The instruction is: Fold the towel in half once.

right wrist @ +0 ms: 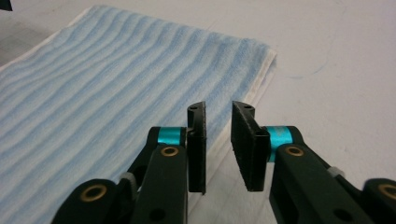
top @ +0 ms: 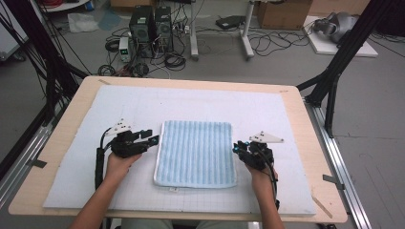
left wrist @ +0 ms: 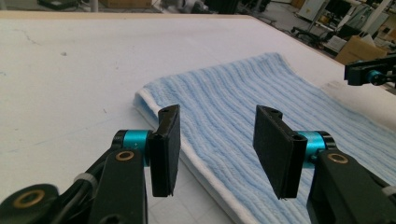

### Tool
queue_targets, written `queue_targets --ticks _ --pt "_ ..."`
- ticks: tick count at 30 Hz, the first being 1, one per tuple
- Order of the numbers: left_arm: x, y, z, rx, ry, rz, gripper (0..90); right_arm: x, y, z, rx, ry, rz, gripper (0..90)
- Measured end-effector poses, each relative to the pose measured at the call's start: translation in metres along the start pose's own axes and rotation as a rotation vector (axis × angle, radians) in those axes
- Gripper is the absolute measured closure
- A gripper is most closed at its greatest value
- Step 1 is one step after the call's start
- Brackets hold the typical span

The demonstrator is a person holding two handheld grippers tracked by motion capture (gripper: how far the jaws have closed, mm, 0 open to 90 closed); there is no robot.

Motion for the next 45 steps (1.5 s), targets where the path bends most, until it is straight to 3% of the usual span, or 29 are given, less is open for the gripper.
queue_targets --ticks 2,5,7,10,13,20,24,26,29,32,38,45 --pt "0.006 0.000 0.004 -0.011 -0.001 0.005 51.7 0.006 -0.005 -0.002 0.000 0.005 0.007 75.7" --pt "0.016 0.001 0.011 -0.026 -0.037 -0.004 51.5 0.017 -0.011 -0.005 0.001 0.012 0.021 68.2" --pt "0.024 0.002 0.016 -0.033 -0.036 0.039 50.5 0.025 -0.016 -0.008 0.009 0.031 0.035 66.3" --pt "0.032 -0.006 0.021 -0.020 -0.049 0.041 50.4 0.033 -0.024 -0.013 0.012 0.032 0.032 66.1" --pt "0.041 -0.008 0.027 -0.029 -0.053 0.074 50.4 0.038 -0.031 -0.013 0.013 0.029 0.033 66.1" --pt "0.052 0.001 0.024 -0.019 -0.049 0.163 49.2 0.042 -0.034 -0.012 0.009 0.016 0.033 65.6" --pt "0.054 0.006 0.020 0.021 -0.046 0.214 58.1 0.039 -0.034 -0.013 0.013 0.016 0.029 64.5" --pt "0.055 0.008 0.018 0.040 -0.040 0.229 70.7 0.039 -0.034 -0.012 0.015 0.015 0.026 63.9" --pt "0.055 0.005 0.015 0.071 -0.041 0.213 87.1 0.038 -0.034 -0.013 0.014 0.018 0.030 63.5" --pt "0.054 0.002 0.015 0.077 -0.050 0.198 88.5 0.039 -0.033 -0.013 0.018 0.018 0.034 63.6" --pt "0.054 -0.001 0.017 0.034 -0.046 0.160 88.7 0.044 -0.031 -0.016 0.027 0.031 0.052 68.7" --pt "0.053 -0.001 0.017 0.018 -0.035 0.147 88.7 0.054 -0.022 -0.019 0.039 0.039 0.118 70.0"
Point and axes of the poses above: each handheld gripper's, and its own axes: x roughly forward along the jaws, y roughly out of its underside, z roughly to its left, the point moved 7 cm from there along x, roughly forward along the jaws, and after that the axes turned 11 degrees about x, right-handed, at the moved point
